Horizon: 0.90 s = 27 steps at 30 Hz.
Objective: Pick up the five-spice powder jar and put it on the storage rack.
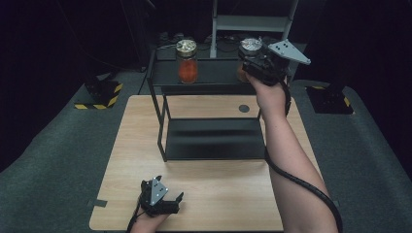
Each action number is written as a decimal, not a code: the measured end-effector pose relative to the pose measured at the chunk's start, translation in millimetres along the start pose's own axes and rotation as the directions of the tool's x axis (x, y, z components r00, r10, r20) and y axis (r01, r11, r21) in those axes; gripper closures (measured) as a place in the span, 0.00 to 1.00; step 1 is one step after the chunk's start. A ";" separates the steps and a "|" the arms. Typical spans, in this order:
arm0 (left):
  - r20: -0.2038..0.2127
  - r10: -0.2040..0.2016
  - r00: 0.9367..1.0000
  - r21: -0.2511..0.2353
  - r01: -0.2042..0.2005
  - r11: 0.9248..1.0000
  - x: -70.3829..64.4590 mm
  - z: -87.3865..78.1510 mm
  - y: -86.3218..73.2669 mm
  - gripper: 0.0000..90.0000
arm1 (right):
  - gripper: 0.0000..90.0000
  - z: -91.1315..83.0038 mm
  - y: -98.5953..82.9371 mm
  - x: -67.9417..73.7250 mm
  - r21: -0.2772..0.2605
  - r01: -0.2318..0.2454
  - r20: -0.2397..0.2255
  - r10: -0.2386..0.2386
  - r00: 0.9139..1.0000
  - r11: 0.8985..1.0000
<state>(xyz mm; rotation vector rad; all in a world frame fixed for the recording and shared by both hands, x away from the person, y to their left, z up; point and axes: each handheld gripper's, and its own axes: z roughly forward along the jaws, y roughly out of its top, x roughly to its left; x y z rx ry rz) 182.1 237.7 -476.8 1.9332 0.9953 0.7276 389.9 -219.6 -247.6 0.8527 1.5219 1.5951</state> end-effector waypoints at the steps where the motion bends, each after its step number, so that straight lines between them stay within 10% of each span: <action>1: 0.000 0.000 1.000 0.000 0.000 1.000 0.0 0.0 0.0 0.01 | 0.36 -0.2 0.7 1.0 0.003 0.005 0.003 -0.005 1.000 1.000; 14: 0.001 0.003 1.000 0.001 -0.003 1.000 -0.1 0.1 0.3 0.01 | 0.00 -6.9 1.6 6.8 0.013 -0.011 0.024 0.011 1.000 1.000; 27: -0.002 0.004 1.000 0.003 -0.004 1.000 -0.6 0.3 0.6 0.01 | 0.00 -29.7 2.8 13.9 -0.013 -0.023 0.001 0.023 1.000 1.000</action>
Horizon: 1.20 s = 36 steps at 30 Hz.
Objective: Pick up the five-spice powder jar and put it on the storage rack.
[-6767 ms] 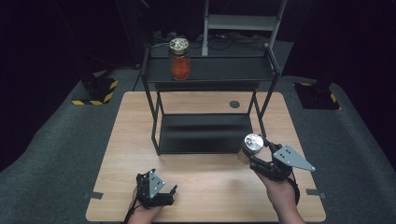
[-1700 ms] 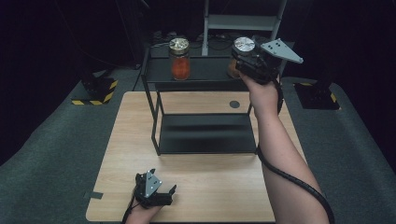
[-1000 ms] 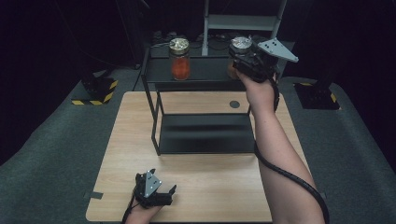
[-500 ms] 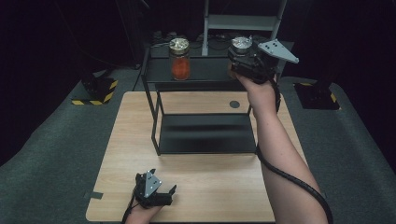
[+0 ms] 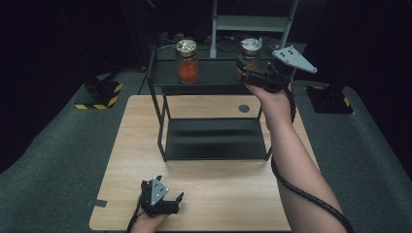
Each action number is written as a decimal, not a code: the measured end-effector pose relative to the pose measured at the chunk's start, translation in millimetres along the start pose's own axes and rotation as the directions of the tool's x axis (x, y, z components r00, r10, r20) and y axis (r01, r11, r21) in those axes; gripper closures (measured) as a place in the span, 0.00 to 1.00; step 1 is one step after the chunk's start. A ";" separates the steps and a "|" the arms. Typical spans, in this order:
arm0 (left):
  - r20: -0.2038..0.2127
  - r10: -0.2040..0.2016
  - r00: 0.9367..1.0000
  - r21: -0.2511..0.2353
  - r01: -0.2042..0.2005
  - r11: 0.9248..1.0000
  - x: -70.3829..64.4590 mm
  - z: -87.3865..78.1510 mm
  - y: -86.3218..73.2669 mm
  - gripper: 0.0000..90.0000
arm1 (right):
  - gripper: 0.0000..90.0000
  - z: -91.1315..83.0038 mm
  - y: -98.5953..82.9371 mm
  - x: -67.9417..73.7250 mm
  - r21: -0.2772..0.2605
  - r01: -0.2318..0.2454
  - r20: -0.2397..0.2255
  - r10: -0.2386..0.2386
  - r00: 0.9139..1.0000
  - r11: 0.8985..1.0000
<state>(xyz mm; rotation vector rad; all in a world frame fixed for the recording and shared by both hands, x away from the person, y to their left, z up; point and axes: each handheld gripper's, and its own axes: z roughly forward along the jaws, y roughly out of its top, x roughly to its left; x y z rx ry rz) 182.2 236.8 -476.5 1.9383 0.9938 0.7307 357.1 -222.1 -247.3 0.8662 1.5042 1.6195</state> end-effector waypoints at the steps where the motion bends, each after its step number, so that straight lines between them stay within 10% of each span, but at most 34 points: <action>1: 0.000 0.001 1.000 0.000 -0.001 1.000 -0.1 0.0 0.1 0.01 | 0.00 -1.8 -0.1 0.9 -0.002 0.001 0.003 -0.001 1.000 1.000; 36: -0.013 0.024 1.000 0.018 -0.023 1.000 -4.5 1.6 3.2 0.01 | 0.00 -86.2 -30.9 4.0 -0.021 0.037 -0.042 -0.037 0.998 0.999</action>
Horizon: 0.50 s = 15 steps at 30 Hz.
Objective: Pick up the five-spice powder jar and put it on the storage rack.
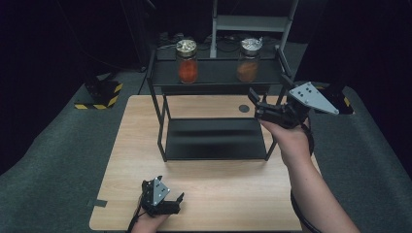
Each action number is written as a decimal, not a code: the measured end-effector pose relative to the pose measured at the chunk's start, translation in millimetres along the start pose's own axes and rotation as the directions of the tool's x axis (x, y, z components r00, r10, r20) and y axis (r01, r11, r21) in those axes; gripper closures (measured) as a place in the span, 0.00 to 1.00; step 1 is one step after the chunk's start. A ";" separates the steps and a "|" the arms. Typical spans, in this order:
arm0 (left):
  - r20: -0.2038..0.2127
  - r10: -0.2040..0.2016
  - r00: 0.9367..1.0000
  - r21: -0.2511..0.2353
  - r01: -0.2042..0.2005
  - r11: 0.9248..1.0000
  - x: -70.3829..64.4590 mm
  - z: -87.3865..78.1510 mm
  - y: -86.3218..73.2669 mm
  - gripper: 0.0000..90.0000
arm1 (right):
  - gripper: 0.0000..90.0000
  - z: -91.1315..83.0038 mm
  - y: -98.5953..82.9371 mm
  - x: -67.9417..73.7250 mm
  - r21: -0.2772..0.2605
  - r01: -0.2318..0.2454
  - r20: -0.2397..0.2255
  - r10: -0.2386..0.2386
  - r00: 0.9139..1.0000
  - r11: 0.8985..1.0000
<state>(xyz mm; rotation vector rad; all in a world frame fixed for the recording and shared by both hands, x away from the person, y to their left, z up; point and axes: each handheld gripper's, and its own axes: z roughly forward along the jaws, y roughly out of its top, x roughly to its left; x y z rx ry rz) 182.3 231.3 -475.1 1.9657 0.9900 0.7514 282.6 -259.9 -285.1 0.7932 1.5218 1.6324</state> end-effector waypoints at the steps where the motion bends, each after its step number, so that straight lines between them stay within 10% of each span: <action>1: 0.000 0.001 1.000 0.000 -0.001 1.000 -0.1 0.0 -0.1 0.01 | 0.00 -1.5 -1.1 0.1 0.000 0.003 -0.001 -0.003 1.000 1.000; 15: 0.003 0.008 1.000 -0.003 -0.008 1.000 -0.3 -0.3 -0.4 0.01 | 0.00 -30.9 -25.9 11.2 0.032 0.090 0.000 -0.090 0.996 0.995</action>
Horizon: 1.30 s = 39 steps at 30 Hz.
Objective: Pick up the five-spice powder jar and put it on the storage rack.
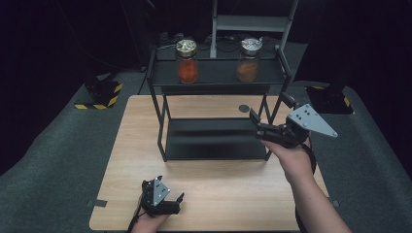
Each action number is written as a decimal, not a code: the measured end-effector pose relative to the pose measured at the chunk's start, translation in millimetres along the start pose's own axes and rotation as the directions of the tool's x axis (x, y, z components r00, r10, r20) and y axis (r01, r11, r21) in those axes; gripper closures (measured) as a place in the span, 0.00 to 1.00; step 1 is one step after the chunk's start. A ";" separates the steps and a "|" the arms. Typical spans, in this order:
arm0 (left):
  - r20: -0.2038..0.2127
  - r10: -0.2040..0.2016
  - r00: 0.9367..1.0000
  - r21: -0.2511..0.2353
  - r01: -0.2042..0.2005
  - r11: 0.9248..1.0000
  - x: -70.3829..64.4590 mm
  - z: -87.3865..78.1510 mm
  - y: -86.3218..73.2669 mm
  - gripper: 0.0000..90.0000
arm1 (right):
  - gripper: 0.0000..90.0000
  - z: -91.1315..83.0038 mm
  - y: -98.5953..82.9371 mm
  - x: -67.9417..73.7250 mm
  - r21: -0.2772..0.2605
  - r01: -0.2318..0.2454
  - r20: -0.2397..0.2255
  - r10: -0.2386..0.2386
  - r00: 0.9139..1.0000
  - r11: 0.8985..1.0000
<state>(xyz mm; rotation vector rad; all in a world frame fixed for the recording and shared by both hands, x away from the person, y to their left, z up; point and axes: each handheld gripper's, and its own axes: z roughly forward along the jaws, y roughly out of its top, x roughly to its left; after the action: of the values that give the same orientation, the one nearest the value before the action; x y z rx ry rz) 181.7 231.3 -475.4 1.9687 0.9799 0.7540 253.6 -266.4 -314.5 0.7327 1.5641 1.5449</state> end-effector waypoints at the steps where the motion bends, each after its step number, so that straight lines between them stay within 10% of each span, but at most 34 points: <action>1: 0.000 0.000 1.000 0.000 0.000 1.000 -0.1 0.0 0.0 0.01 | 0.00 -1.8 -2.7 0.6 0.005 0.005 0.000 -0.005 1.000 1.000; 39: -0.005 0.020 1.000 0.005 -0.020 1.000 -2.7 0.5 0.9 0.01 | 0.00 -44.6 -114.9 14.8 0.255 0.035 0.007 -0.038 0.999 0.966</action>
<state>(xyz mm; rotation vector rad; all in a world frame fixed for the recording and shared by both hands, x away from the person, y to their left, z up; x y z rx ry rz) 181.1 228.5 -475.3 1.9841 0.9669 0.7682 223.2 -287.1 -433.0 0.8469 1.7786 1.3233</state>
